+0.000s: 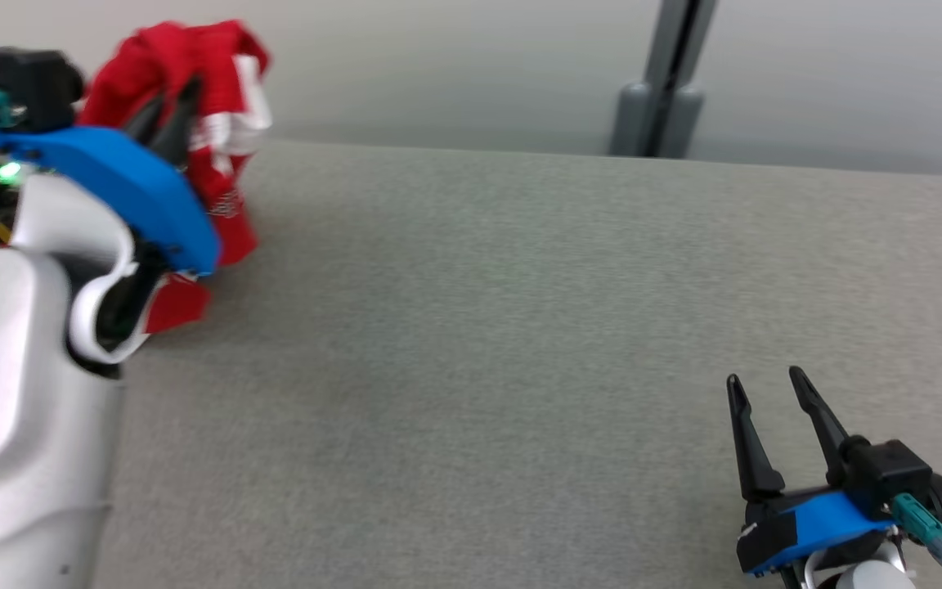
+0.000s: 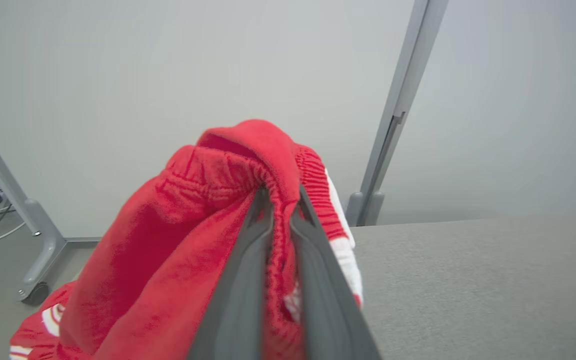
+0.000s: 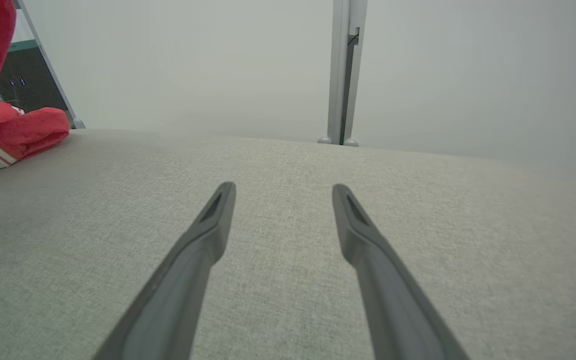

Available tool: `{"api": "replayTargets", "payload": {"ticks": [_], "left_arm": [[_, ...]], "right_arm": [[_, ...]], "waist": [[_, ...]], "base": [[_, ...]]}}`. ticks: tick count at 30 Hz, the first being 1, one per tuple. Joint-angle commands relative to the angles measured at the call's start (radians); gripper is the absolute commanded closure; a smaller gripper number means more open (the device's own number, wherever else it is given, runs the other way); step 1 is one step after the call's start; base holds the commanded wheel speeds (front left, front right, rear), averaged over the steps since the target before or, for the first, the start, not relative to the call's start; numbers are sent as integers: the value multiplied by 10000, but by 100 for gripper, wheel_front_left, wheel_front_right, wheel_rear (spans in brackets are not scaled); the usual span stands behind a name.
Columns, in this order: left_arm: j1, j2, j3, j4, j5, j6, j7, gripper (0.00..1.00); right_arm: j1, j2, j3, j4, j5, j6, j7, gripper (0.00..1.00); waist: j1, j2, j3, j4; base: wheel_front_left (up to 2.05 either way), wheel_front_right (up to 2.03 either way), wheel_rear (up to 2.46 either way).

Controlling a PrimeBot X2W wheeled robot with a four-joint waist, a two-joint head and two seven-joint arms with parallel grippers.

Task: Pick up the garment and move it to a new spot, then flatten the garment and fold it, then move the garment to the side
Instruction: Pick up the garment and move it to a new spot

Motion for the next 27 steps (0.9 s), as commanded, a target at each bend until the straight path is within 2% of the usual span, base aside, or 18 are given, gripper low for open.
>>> {"api": "replayTargets", "payload": {"ticks": [1,7,12,17,19,22,24,27], "left_arm": [[19,-102,-53,-163,-80,-21,51,100],[19,-1716,-486,-1712,-1127,203,504,100],[375,-2547,-1089,-1508,-1544,343,60,100],[1022,-2782,-1697,-403,-2951,516,-735,100],[1317,-2783,-1965,274,-3604,732,-1223,100],[1478,-2799,-2168,1480,-4025,945,-1931,100],[1556,-2802,-2123,2176,-4391,873,-2316,100],[1371,-2790,-2206,3116,-4216,747,-2806,100]], "right_arm": [[154,-42,-16,39,79,1,-5,0],[257,-42,-161,87,191,1,-4,0],[186,-42,-259,89,249,1,-3,0],[-17,-34,-267,23,334,1,-3,0],[-122,-34,-244,16,428,1,-3,0],[-247,-36,-176,-18,525,1,-3,0],[-342,-36,-177,-44,575,1,-3,0],[-362,-38,-305,-39,577,1,-3,0]], "waist": [[1,0,-432,-476],[1,0,-610,-1543],[1,0,-323,-2392],[1,0,278,-3033],[1,0,551,-3209],[1,0,960,-3395],[1,0,1150,-3467],[1,0,1302,-3434]], "base": [[0,0,0],[0,0,0],[0,0,0],[0,0,0],[0,0,0],[0,0,0],[0,0,0],[0,0,0]]}}
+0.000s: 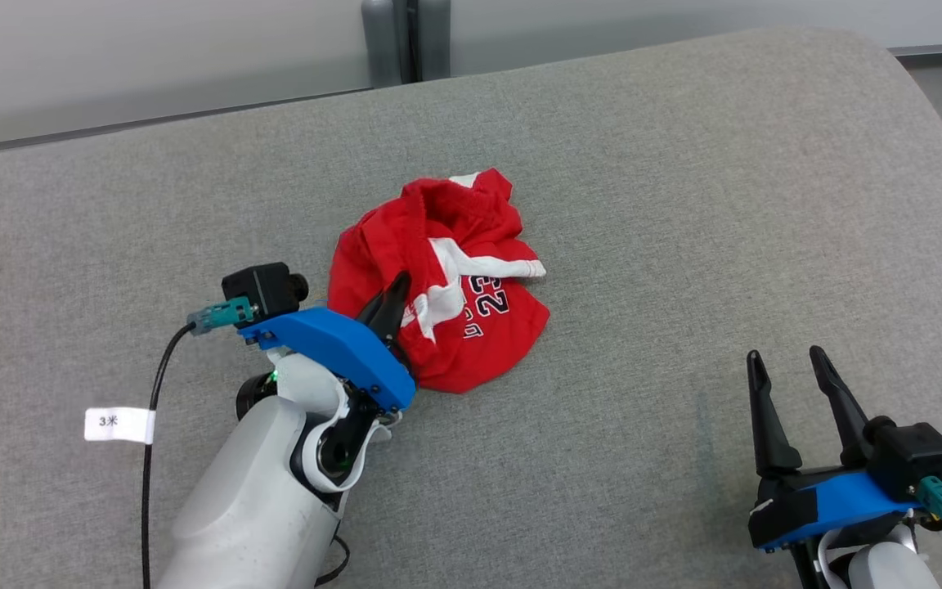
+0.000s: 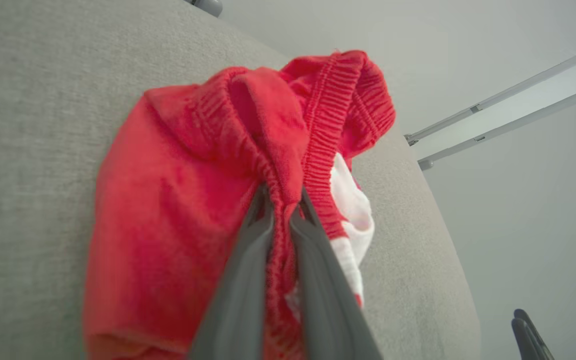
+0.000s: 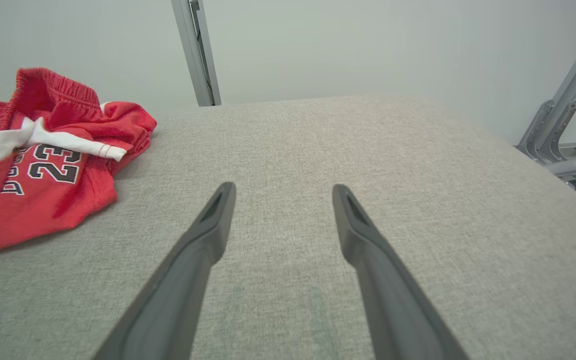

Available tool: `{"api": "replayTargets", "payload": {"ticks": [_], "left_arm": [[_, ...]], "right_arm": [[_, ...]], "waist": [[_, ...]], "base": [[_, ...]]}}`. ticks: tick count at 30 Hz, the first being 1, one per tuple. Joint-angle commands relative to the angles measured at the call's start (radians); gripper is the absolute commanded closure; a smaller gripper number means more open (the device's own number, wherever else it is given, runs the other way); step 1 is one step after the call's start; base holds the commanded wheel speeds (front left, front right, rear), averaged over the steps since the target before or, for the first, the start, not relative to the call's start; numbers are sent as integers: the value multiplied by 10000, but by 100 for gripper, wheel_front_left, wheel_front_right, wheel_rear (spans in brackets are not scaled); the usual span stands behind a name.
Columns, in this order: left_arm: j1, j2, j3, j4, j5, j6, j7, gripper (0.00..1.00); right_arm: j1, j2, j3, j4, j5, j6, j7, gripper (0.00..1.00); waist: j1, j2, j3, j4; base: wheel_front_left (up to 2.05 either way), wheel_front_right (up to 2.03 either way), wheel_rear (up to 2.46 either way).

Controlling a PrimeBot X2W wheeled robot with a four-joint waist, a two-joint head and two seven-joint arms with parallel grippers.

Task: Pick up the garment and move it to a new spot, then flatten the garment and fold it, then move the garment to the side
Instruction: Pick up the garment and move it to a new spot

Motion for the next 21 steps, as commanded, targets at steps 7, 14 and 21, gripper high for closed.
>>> {"api": "replayTargets", "payload": {"ticks": [7,14,21], "left_arm": [[-592,258,-436,1255,866,-345,-1154,0],[-1023,426,-1102,1589,1777,-561,-2211,0],[-646,812,-1563,1571,2652,-486,-3320,0]], "right_arm": [[-137,-30,-43,76,-11,1,-3,0],[-110,-30,-57,111,-160,1,-5,0],[225,-30,-237,149,-432,1,-3,0]], "waist": [[-1,0,-38,373],[-1,0,-430,771],[-1,0,-1090,1150]], "base": [[0,0,0],[0,0,0],[0,0,0]]}}
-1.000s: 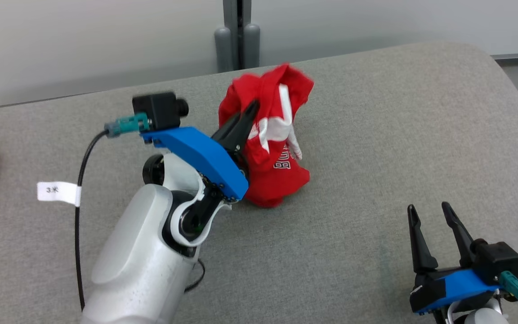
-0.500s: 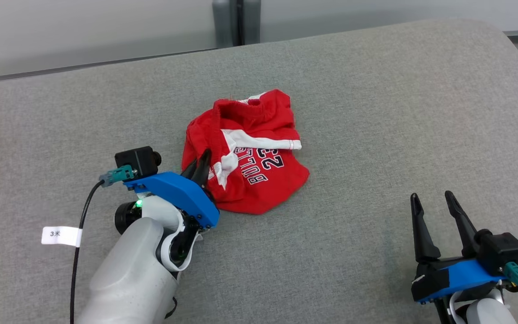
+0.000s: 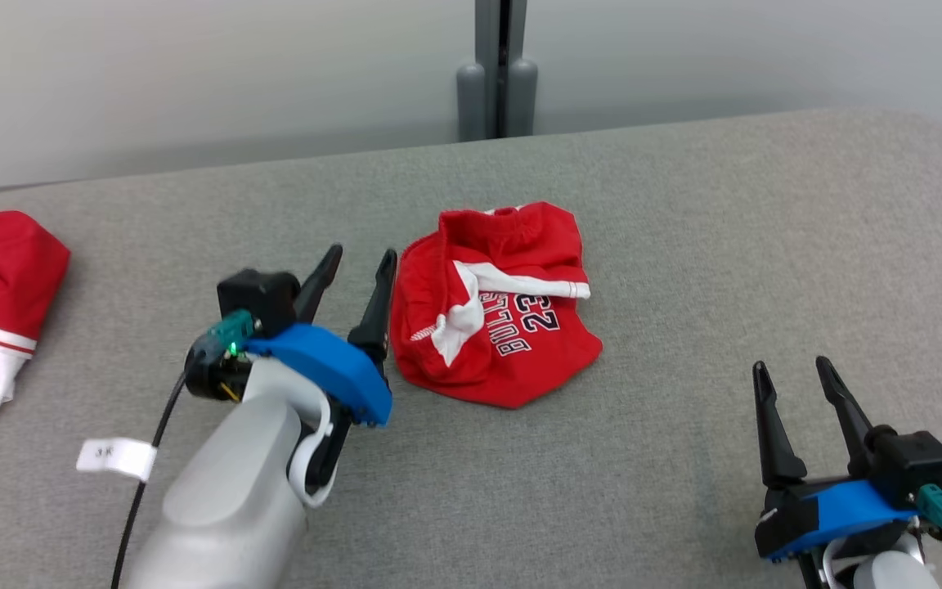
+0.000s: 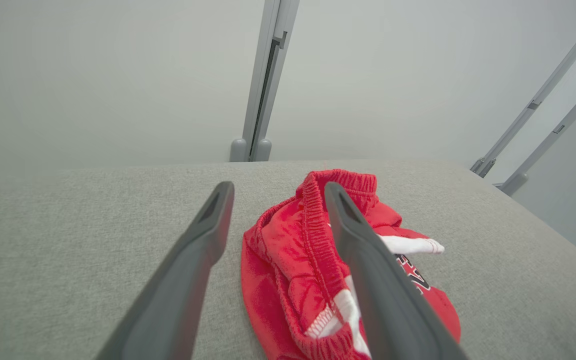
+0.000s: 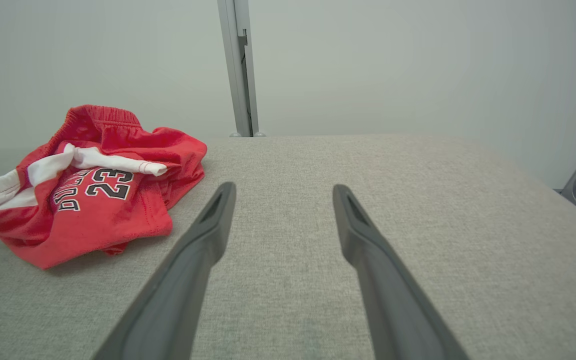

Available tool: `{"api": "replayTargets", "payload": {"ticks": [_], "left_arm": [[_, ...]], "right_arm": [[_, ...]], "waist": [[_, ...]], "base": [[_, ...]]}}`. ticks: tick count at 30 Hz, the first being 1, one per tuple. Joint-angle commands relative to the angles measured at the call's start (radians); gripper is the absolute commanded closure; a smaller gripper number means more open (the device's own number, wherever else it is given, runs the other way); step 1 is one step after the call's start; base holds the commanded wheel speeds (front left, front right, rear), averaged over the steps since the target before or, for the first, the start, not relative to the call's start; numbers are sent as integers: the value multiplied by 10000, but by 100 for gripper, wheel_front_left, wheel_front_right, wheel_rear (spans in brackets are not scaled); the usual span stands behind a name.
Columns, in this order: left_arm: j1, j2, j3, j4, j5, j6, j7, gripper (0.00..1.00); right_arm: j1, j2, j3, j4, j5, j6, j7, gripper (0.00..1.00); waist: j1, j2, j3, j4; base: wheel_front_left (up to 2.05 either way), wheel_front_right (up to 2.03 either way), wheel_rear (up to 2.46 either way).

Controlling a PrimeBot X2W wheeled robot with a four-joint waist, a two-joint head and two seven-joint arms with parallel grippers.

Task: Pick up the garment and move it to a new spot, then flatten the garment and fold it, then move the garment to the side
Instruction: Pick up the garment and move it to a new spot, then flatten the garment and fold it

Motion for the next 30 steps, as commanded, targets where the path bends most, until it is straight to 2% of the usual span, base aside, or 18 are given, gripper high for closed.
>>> {"api": "replayTargets", "payload": {"ticks": [1,6,10,18,23,30], "left_arm": [[427,97,-77,-49,173,52,-228,0],[1488,294,150,-521,310,141,-502,0],[2613,515,657,-1443,689,466,-546,0],[5102,158,2227,-3200,1464,1044,-554,0],[5709,78,2620,-3508,2038,1032,-553,0],[6184,-184,3240,-3543,2601,774,-554,0]], "right_arm": [[231,-32,-73,37,-110,1,-3,0],[478,-32,-196,108,-253,1,-3,0],[694,-32,-236,101,-207,1,-5,0],[1053,-32,-97,178,30,1,-3,0],[1116,-32,35,214,116,1,-3,0],[1086,-32,226,290,180,1,-3,0]], "waist": [[-1,-1,-233,95],[-1,-1,-744,344],[-1,-1,-1030,483],[-1,-1,-1391,635],[-1,-1,-1488,650],[-1,-1,-1551,577]], "base": [[0,0,0],[0,0,0],[0,0,0],[0,0,0],[0,0,0],[0,0,0]]}}
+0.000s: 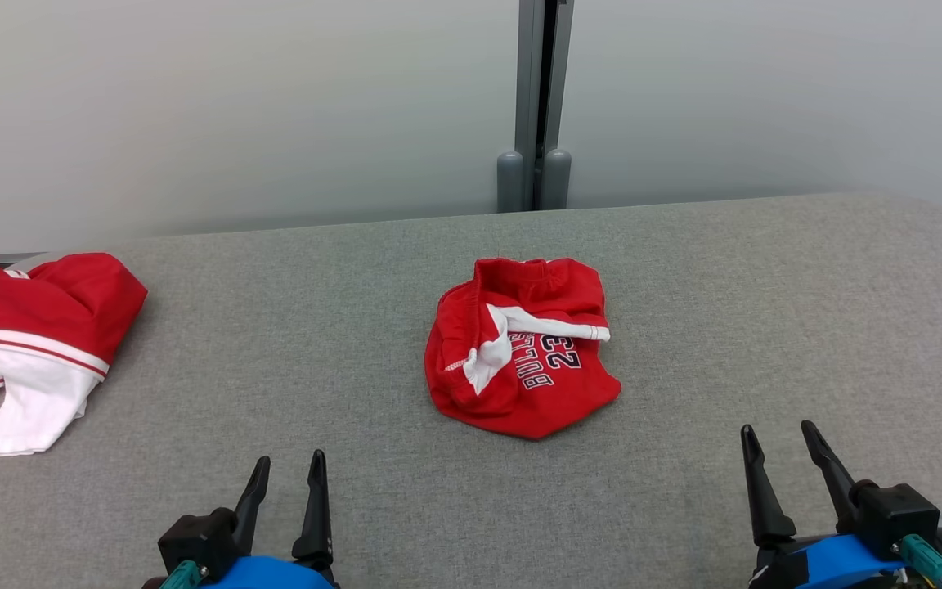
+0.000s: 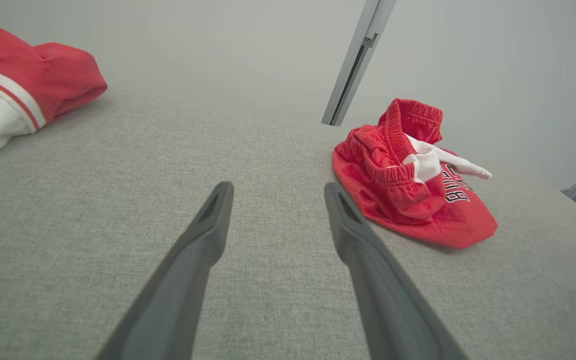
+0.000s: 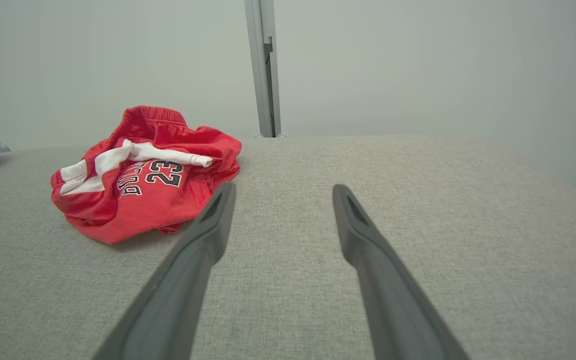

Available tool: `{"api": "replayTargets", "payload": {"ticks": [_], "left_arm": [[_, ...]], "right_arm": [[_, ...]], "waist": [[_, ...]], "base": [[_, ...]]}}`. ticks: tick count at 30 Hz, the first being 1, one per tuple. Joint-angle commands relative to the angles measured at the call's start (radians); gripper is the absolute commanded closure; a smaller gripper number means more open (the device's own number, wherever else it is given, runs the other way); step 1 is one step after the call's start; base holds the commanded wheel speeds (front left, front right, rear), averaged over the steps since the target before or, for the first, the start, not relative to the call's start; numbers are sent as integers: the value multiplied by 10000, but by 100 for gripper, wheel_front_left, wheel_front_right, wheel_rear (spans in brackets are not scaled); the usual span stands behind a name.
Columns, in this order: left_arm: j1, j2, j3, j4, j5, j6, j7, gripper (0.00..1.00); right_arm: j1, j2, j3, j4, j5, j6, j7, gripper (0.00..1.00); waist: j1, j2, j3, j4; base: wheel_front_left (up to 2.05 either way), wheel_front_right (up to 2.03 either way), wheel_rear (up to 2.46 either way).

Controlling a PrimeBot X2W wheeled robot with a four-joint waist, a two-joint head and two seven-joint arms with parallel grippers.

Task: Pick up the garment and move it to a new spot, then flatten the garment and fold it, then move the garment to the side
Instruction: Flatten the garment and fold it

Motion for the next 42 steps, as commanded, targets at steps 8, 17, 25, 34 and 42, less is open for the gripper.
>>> {"api": "replayTargets", "payload": {"ticks": [8,17,25,34,42], "left_arm": [[71,-232,309,214,322,-252,-43,0],[-33,-382,540,391,543,-451,-37,0],[-147,-463,744,449,724,-541,-37,0],[-1213,-487,-99,614,1515,-821,-36,0],[-3050,-518,-1834,1378,1753,-1049,467,0]], "right_arm": [[45,-32,46,16,60,1,-3,0],[33,-32,113,-59,44,1,-3,0],[-75,-32,99,-93,11,1,-3,0],[-285,-32,142,-134,8,1,-3,0],[-553,-32,342,-161,89,1,-4,0]], "waist": [[1,0,14,-22],[1,0,74,-42],[1,0,189,-62],[1,0,497,-102],[1,0,946,-447]], "base": [[0,0,0],[0,0,0],[0,0,0],[0,0,0],[0,0,0]]}}
